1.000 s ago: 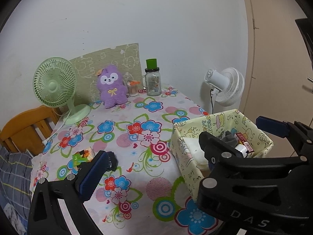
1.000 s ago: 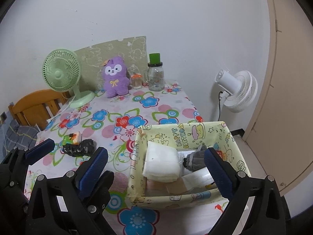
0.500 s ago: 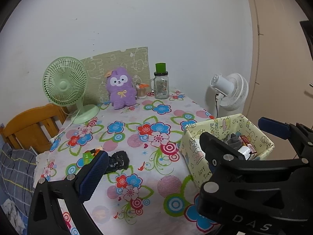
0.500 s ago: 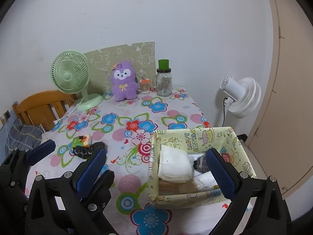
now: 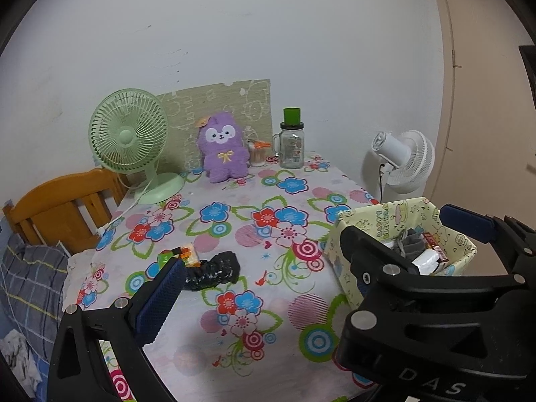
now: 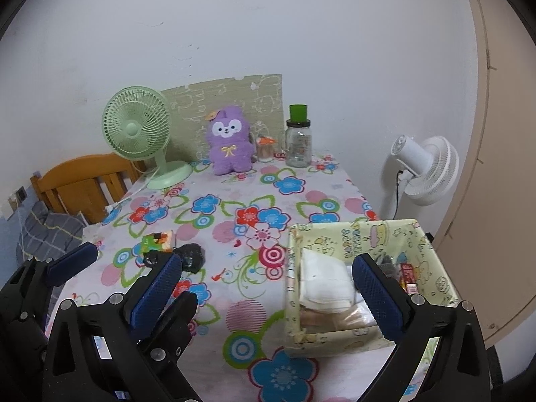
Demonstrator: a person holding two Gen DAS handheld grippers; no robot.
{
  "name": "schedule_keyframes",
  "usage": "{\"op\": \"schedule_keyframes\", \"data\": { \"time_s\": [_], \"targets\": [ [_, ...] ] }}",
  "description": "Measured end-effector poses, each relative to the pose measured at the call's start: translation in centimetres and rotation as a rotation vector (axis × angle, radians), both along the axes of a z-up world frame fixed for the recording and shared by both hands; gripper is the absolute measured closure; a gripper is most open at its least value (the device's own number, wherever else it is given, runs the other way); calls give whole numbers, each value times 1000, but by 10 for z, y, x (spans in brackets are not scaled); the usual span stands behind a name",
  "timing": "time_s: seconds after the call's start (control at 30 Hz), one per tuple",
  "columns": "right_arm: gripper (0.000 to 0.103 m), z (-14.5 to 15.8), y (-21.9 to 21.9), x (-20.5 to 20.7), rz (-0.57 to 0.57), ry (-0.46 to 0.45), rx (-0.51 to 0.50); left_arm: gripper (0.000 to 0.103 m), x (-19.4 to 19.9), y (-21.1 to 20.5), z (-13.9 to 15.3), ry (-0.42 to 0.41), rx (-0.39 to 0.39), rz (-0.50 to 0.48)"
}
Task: Organize soft objects
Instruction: 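Withdraw both grippers from the paper box and move toward the black bundle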
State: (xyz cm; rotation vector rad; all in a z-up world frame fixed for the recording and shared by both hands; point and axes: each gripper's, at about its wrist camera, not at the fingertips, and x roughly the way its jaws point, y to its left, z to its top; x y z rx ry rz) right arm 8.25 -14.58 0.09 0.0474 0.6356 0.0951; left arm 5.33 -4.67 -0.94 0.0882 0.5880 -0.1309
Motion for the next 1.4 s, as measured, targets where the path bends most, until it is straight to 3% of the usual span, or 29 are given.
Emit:
{"op": "schedule_keyframes", "data": {
  "time_s": [0.8, 1.4],
  "targets": [
    [0, -15, 54, 32, 69, 28, -19, 0, 26, 52, -17, 53, -20, 76],
    [0, -41, 92, 64, 116, 49, -8, 0, 57, 89, -38, 95, 7, 119]
  ]
}}
